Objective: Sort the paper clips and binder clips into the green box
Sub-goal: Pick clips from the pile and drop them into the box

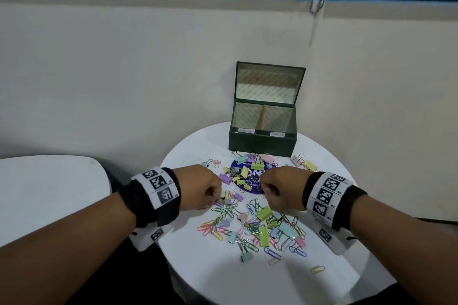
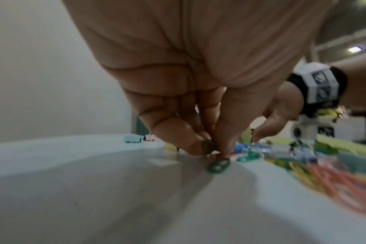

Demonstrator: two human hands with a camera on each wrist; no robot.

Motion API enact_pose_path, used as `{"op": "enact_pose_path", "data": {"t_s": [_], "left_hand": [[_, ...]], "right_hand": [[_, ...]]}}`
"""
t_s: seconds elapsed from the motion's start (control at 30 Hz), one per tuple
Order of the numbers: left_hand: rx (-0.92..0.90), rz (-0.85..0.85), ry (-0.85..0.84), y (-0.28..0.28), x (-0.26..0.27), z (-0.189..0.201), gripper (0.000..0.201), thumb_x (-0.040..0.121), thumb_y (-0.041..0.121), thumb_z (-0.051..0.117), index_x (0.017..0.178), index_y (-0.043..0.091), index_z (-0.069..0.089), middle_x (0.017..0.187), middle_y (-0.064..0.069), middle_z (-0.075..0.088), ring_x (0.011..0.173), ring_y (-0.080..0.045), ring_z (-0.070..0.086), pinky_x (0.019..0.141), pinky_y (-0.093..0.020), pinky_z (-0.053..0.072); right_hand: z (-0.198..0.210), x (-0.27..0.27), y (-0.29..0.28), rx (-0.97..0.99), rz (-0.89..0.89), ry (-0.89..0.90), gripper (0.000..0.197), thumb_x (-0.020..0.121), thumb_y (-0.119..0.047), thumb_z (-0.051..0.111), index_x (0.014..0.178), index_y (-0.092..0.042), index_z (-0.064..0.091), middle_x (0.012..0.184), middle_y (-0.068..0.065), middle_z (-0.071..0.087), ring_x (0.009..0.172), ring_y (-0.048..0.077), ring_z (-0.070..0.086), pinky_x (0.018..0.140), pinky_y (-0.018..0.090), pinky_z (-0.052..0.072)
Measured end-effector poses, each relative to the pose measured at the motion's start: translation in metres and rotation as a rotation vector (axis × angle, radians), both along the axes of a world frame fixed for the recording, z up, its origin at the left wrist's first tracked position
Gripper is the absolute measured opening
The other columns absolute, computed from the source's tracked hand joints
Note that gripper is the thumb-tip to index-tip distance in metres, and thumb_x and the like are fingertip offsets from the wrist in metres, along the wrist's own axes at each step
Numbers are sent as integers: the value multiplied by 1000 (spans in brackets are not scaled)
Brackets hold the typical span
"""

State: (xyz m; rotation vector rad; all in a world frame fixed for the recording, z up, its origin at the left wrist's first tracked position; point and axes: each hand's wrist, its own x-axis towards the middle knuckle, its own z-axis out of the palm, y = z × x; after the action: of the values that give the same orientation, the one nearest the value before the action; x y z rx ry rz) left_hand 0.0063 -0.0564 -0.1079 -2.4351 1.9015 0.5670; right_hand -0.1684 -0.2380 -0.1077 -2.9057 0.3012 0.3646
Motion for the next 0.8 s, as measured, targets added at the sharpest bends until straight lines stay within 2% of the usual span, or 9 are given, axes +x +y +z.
{"op": "enact_pose_path", "data": {"t_s": [0.1, 0.17, 0.27, 0.37, 0.47, 0.53, 0.67, 0.73, 0.8], "left_hand": [[-81, 132, 132, 2, 17, 2, 5, 86, 24, 67, 85, 28, 70, 78, 17, 67, 68, 2, 58, 69, -17, 46], [-132, 258, 405, 3, 29, 3, 13, 85, 13, 71, 80, 25, 71, 74, 10, 70, 59, -7, 60, 64, -23, 50], [-186, 396, 807, 8, 37, 5, 9, 81, 3, 74, 84, 8, 67, 75, -5, 70, 59, -11, 63, 54, -25, 53], [-207, 473, 1066, 12, 41, 3, 39, 65, 3, 84, 99, -4, 66, 72, -9, 67, 65, -17, 68, 51, -23, 53], [-246, 541, 1193, 11, 40, -1, 12, 85, -2, 67, 93, 6, 73, 72, -10, 61, 65, -20, 69, 50, -24, 53], [-278, 619, 1258, 9, 39, -3, 16, 92, -2, 59, 87, 6, 72, 73, -11, 58, 62, -19, 68, 48, -22, 53], [-306, 683, 1263, 3, 33, -5, 7, 93, 7, 62, 96, 1, 65, 77, -9, 63, 55, -11, 59, 45, -18, 47], [-280, 698, 1137, 0, 32, -6, 11, 94, 7, 61, 104, 4, 66, 80, -7, 64, 51, -9, 51, 42, -16, 41], [-222, 644, 898, -2, 31, -5, 24, 98, 5, 53, 121, 8, 61, 79, -4, 65, 50, -9, 47, 42, -16, 38]], "right_hand": [[5, 2, -2, 76, -71, -85, 17, 88, -13, 48, 87, -29, 54, 73, -9, 58, 65, 8, 50, 69, 29, 50], [10, 5, -1, 150, -93, -60, 24, 92, -10, 45, 99, -28, 59, 80, -11, 59, 71, 7, 54, 77, 29, 50], [11, 13, 4, 149, -67, 44, 19, 95, -15, 44, 83, -17, 58, 83, -1, 61, 78, 16, 53, 81, 35, 50], [4, 17, 11, 97, -115, 134, 25, 91, -40, 54, 74, -23, 55, 73, -3, 60, 67, 14, 52, 75, 38, 56], [-2, 20, 17, 83, -105, 176, 29, 88, -45, 63, 71, -22, 55, 68, -1, 54, 64, 16, 49, 75, 38, 56], [-4, 21, 17, 157, -119, 147, 24, 84, -32, 69, 66, -23, 55, 66, -2, 54, 62, 15, 51, 75, 39, 58], [-3, 16, 12, 282, -165, 138, 15, 76, -17, 74, 68, -19, 61, 67, 0, 64, 62, 16, 62, 71, 40, 61], [1, 13, 6, 319, -181, 133, 19, 77, -19, 77, 66, -20, 61, 73, 2, 71, 73, 18, 71, 76, 41, 62], [7, 10, -3, 316, -209, 115, 22, 78, -19, 76, 65, -20, 59, 74, 0, 71, 81, 14, 72, 79, 38, 61]]}}
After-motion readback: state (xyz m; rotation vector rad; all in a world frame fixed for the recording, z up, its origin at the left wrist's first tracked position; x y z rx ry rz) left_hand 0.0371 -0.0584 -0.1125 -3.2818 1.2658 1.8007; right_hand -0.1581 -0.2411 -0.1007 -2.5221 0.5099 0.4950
